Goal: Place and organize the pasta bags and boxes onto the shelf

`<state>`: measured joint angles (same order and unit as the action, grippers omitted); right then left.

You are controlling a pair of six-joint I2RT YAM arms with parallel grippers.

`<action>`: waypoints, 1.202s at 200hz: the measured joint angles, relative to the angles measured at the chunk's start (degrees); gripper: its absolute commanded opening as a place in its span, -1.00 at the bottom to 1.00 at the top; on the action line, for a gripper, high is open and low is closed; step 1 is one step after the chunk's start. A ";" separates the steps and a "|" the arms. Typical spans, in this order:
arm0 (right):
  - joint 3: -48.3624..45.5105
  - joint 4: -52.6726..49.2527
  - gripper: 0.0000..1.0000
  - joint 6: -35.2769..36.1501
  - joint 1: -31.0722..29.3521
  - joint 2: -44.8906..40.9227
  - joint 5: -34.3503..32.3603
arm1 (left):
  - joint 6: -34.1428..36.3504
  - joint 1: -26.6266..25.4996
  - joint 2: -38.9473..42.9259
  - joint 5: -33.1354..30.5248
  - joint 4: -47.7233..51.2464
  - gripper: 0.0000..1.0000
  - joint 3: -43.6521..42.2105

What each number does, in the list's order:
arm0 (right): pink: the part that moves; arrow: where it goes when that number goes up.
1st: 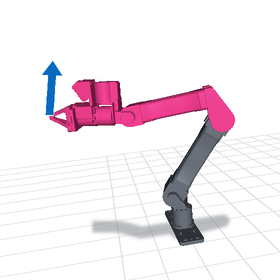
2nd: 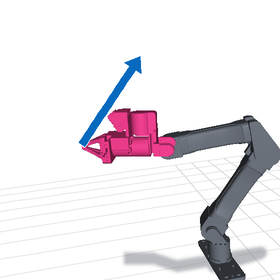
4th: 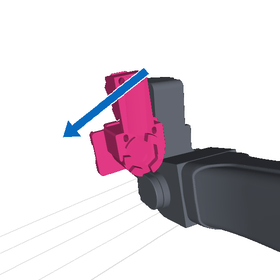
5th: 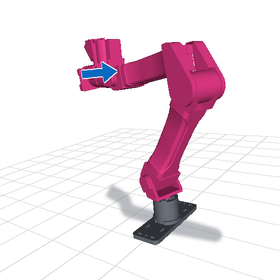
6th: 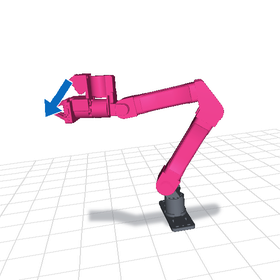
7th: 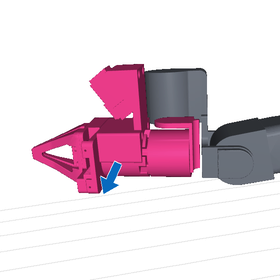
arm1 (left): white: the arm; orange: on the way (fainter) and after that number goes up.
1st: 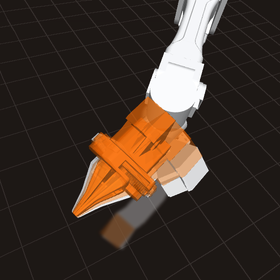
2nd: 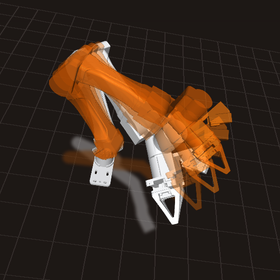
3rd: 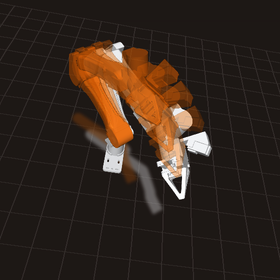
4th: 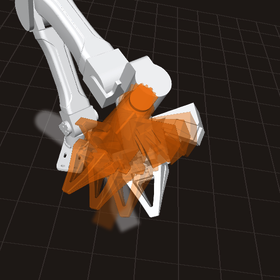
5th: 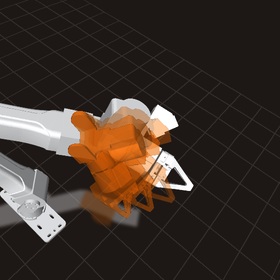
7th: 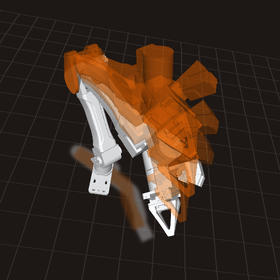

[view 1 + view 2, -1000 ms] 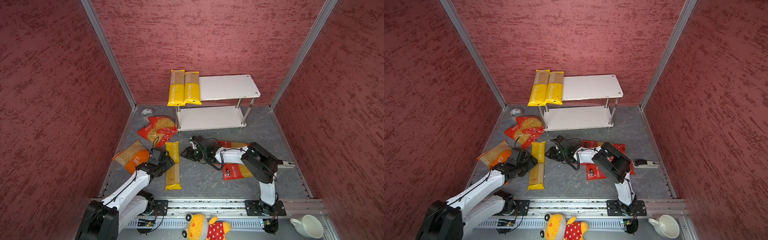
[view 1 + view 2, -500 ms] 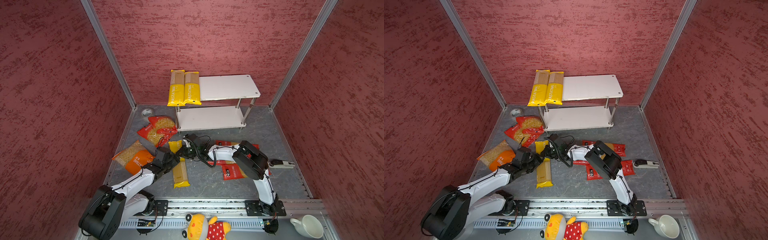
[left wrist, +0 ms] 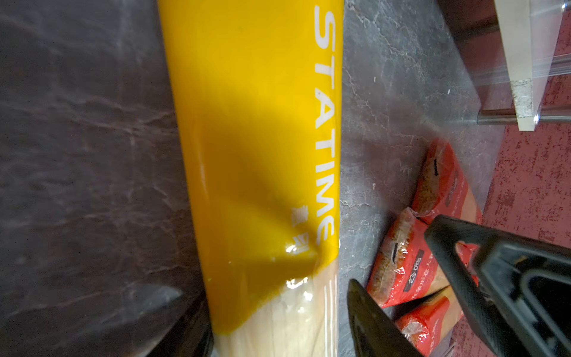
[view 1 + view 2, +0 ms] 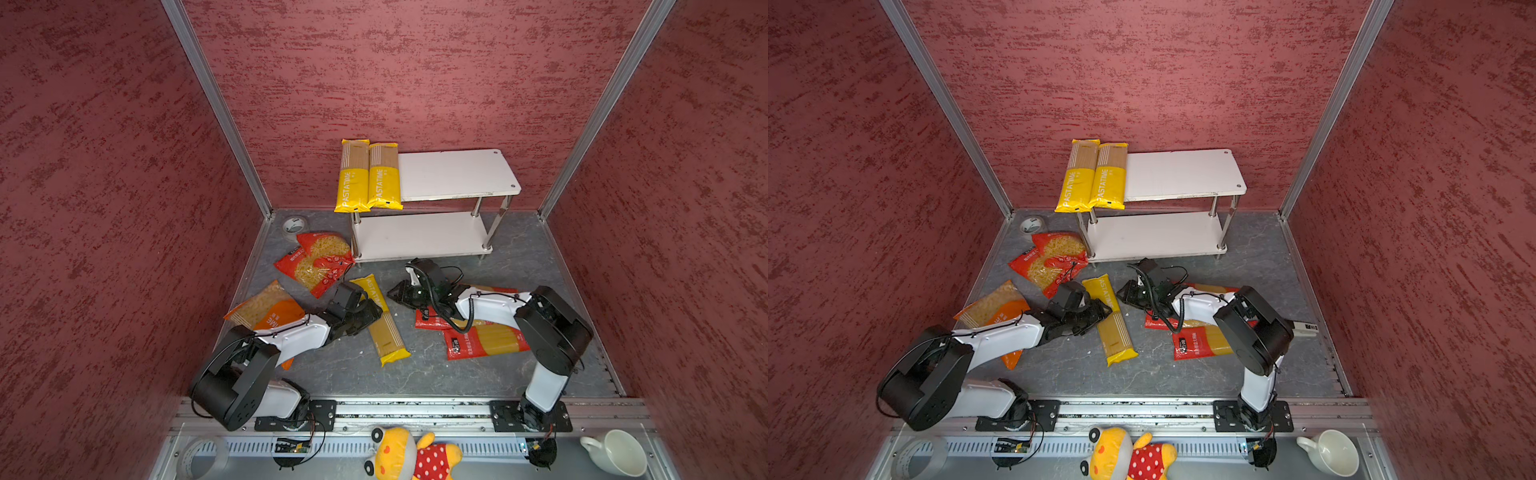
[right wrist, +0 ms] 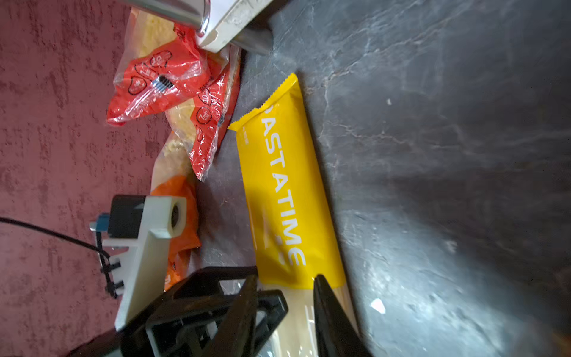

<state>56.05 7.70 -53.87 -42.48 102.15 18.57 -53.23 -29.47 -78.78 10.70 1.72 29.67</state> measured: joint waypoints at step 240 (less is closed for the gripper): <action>-1.16 6.12 -1.00 4.48 -6.21 2.25 6.49 | 1.07 5.01 15.61 0.57 7.67 -0.20 -5.29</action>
<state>54.89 13.82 -49.39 -48.69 104.40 25.06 -52.16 -24.47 -63.18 11.27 9.39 24.38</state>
